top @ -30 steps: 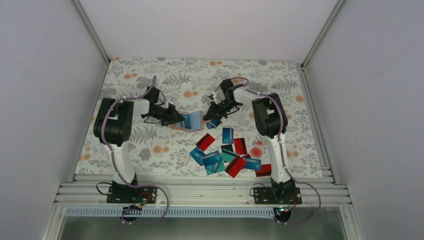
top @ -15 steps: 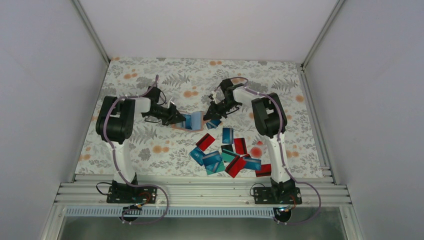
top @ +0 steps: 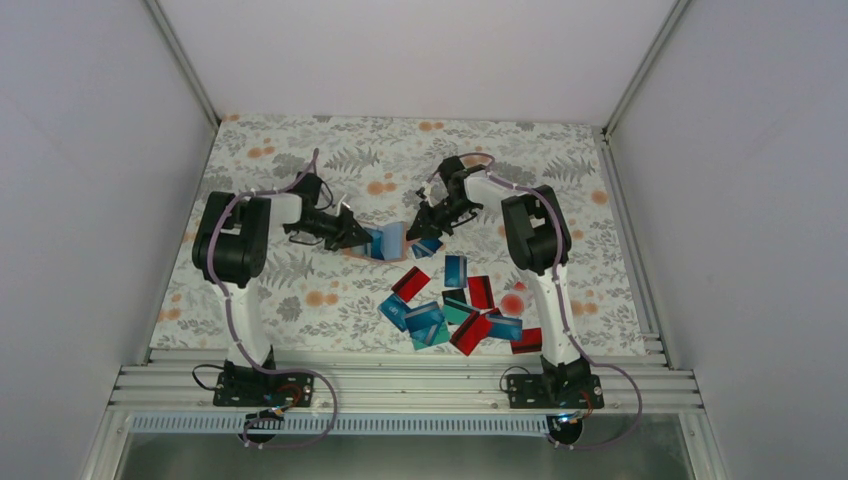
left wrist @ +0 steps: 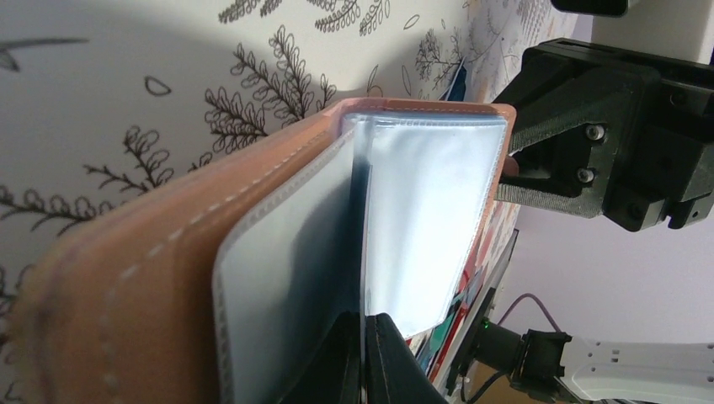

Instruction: Put the credit cards into the card holder

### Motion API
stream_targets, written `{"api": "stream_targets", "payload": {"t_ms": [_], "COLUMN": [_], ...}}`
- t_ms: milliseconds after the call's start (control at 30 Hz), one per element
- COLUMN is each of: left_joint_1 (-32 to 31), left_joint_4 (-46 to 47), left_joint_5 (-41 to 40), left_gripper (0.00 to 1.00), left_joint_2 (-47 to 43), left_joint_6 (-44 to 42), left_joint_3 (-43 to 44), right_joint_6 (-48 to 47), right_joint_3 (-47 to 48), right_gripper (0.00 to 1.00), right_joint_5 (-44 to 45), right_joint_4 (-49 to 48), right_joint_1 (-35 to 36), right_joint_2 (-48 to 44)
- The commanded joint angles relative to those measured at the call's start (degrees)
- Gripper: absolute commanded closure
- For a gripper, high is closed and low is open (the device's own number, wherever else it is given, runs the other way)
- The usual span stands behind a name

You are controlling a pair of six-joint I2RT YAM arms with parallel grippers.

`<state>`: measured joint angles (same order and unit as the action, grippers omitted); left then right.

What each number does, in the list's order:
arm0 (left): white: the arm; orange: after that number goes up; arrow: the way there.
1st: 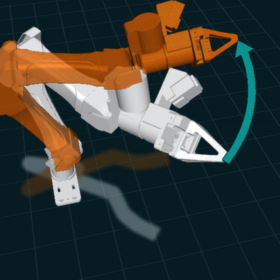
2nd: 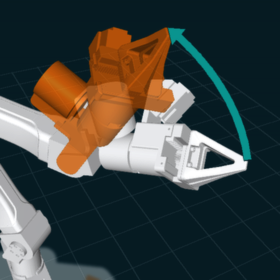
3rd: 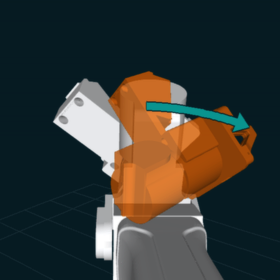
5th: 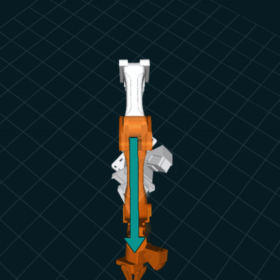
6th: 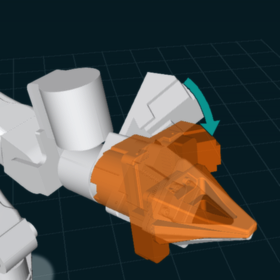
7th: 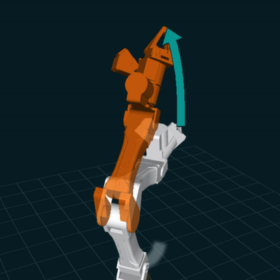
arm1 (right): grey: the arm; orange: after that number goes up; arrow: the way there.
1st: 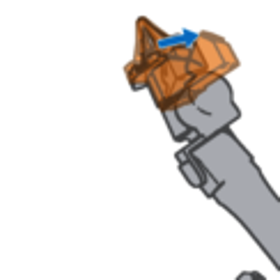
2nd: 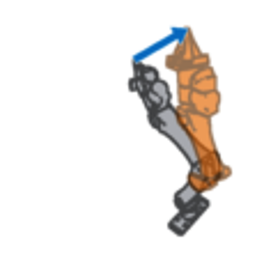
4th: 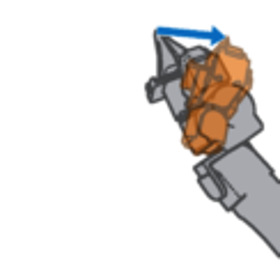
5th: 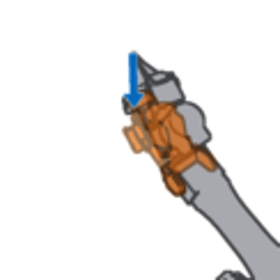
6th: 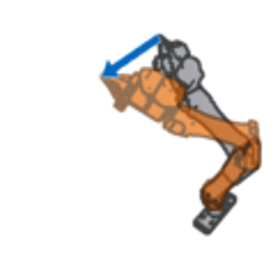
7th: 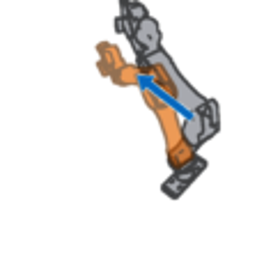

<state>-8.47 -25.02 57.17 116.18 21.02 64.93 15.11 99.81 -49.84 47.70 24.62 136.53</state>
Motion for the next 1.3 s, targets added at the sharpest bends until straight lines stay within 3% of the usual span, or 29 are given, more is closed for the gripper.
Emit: {"api": "stream_targets", "payload": {"t_ms": [0, 133, 367, 700, 800, 933, 1133, 1267], "left_joint_1": [-0.2, -0.3, -0.2, -0.3, -0.3, -0.5, -0.7, -0.8], "left_joint_4": [0.6, -0.1, -3.0, -3.3, -3.6, -3.7, -4.0, -4.4], "left_joint_5": [0.8, -0.5, -4.2, -5.0, -5.0, -5.1, -5.2, -5.3], "left_gripper": [0.98, 0.98, 0.98, 0.98, 0.98, 0.98, 0.97, 0.98], "left_joint_2": [1.7, 2.2, 2.4, 2.7, 2.8, 2.9, 3.0, 3.1], "left_joint_6": [-1.2, -1.2, -1.8, -1.7, -1.9, -2.0, -2.2, -2.6], "left_joint_3": [2.2, 3.7, 5.3, 5.8, 6.1, 6.3, 6.4, 6.6], "right_joint_6": [-0.3, -1.1, -2.1, -3.8, -3.8, -4.6, -4.2, -3.1], "right_joint_3": [-2.9, -2.7, -2.3, -2.8, -2.7, -2.1, -0.4, 0.1], "right_gripper": [0.96, 0.93, 0.68, 0.46, 0.46, 0.51, 0.74, 0.77], "right_joint_5": [19.0, 19.8, 19.9, 23.6, 22.4, 13.2, 12.1, 13.0], "right_joint_4": [0.9, 2.0, 3.9, 7.8, 7.3, 5.2, 4.7, 4.0], "right_joint_1": [1.1, 1.0, 0.2, 0.0, 0.0, 0.6, 3.0, 3.5], "right_joint_2": [8.9, 7.6, 1.4, -5.7, -8.3, -10.0, -8.9, -8.8]}}
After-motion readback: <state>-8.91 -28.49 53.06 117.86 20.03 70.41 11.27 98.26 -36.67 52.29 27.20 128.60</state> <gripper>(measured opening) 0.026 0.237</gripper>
